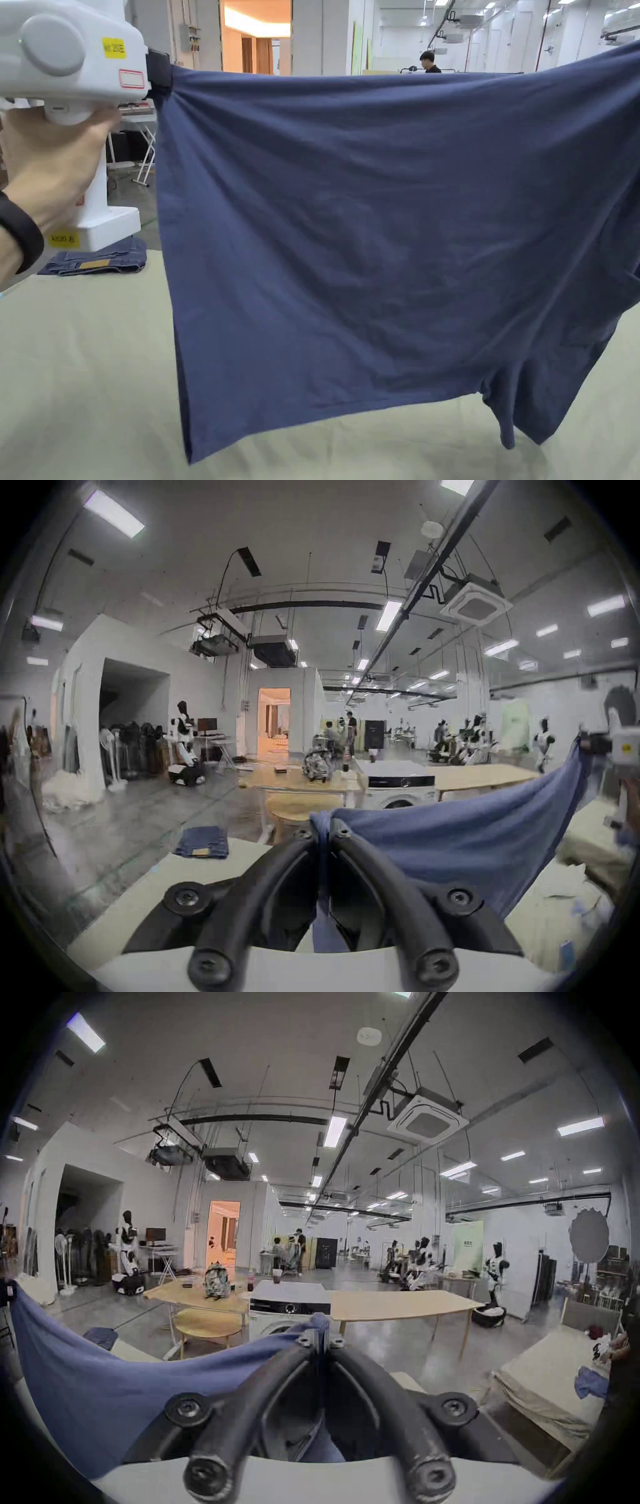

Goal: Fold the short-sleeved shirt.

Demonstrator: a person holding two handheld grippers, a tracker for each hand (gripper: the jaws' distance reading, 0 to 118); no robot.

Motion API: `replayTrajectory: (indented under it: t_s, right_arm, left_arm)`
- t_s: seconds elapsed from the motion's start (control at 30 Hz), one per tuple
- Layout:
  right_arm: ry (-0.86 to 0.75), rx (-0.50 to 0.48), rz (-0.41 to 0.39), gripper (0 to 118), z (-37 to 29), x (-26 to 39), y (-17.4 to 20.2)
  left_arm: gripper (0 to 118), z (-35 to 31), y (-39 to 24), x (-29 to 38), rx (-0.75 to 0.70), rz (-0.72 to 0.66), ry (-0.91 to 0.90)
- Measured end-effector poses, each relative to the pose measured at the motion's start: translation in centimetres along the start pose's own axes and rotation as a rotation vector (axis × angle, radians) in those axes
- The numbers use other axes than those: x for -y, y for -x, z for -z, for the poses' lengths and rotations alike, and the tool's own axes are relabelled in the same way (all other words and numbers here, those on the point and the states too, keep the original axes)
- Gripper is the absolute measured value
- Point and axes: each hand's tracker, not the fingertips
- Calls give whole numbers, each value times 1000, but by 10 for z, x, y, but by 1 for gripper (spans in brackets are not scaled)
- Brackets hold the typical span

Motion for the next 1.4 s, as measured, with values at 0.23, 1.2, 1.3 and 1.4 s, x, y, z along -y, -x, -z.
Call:
replayTrajectory:
  t_s: [0.23,1.2,1.3,1.4]
  right_arm:
    - [19,-54,-20,0,26,22,22]
    - [494,-42,274,0,-380,445,-83]
    - [614,-19,230,0,-407,473,-82]
    - [678,-39,250,1,-415,498,-82]
  left_arm:
    - [0,19,-2,27,3,16,24]
    - [0,-351,-7,393,9,-274,379]
    - [0,-365,-1,427,2,-207,499]
    - [0,-366,5,451,32,-217,532]
